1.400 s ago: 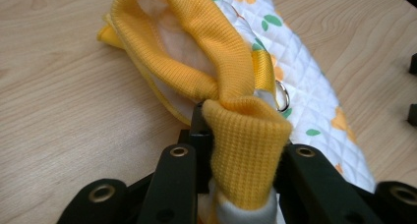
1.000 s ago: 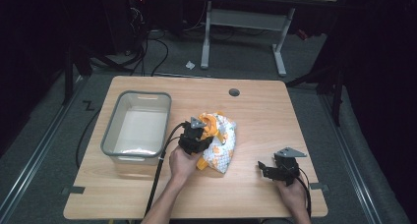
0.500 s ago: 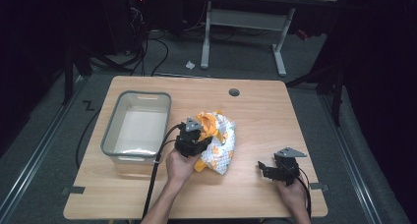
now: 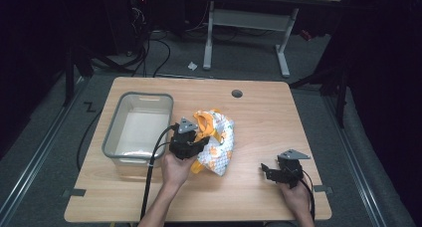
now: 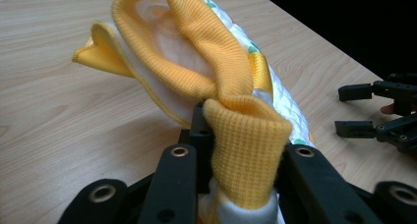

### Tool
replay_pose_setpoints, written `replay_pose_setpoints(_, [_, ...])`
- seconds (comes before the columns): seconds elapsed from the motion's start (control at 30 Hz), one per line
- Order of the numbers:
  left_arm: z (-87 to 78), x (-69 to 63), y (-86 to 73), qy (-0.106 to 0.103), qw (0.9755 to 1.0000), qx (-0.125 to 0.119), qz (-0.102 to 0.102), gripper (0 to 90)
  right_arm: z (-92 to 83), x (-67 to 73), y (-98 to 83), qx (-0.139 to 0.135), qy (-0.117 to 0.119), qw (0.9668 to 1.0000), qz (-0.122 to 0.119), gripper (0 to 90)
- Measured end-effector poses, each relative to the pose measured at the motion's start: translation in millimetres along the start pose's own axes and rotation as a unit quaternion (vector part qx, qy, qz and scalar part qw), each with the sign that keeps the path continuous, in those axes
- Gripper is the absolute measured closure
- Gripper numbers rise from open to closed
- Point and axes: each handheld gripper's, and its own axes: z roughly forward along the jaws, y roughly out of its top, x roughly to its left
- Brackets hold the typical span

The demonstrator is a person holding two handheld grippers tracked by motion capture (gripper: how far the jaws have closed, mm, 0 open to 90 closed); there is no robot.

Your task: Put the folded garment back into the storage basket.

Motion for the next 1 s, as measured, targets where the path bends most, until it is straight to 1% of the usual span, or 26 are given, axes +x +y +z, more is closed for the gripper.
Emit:
replay_pose_setpoints(0.17, [-7.4,5.0,1.5,0.005,1.0000,-0.007,-0.003,74.9,0.0,0.0,0.0,0.000,0.000,1.0000,0.000,23.6])
replay_pose_setpoints(0.4, [-16.7,11.8,2.6,0.005,0.9998,-0.013,-0.011,74.9,0.0,0.0,0.0,0.000,0.000,1.0000,0.000,23.7])
replay_pose_setpoints(0.5, [-19.4,13.7,3.2,0.009,0.9998,-0.012,-0.009,74.9,0.0,0.0,0.0,0.000,0.000,1.0000,0.000,23.6])
replay_pose_setpoints(0.73, [-27.9,18.1,6.7,0.014,0.9996,-0.022,-0.012,74.9,0.0,0.0,0.0,0.000,0.000,1.0000,0.000,23.7])
replay_pose_setpoints(1.0, [-38.2,25.1,9.6,0.021,0.9993,-0.028,-0.015,74.9,0.0,0.0,0.0,0.000,0.000,1.0000,0.000,23.7])
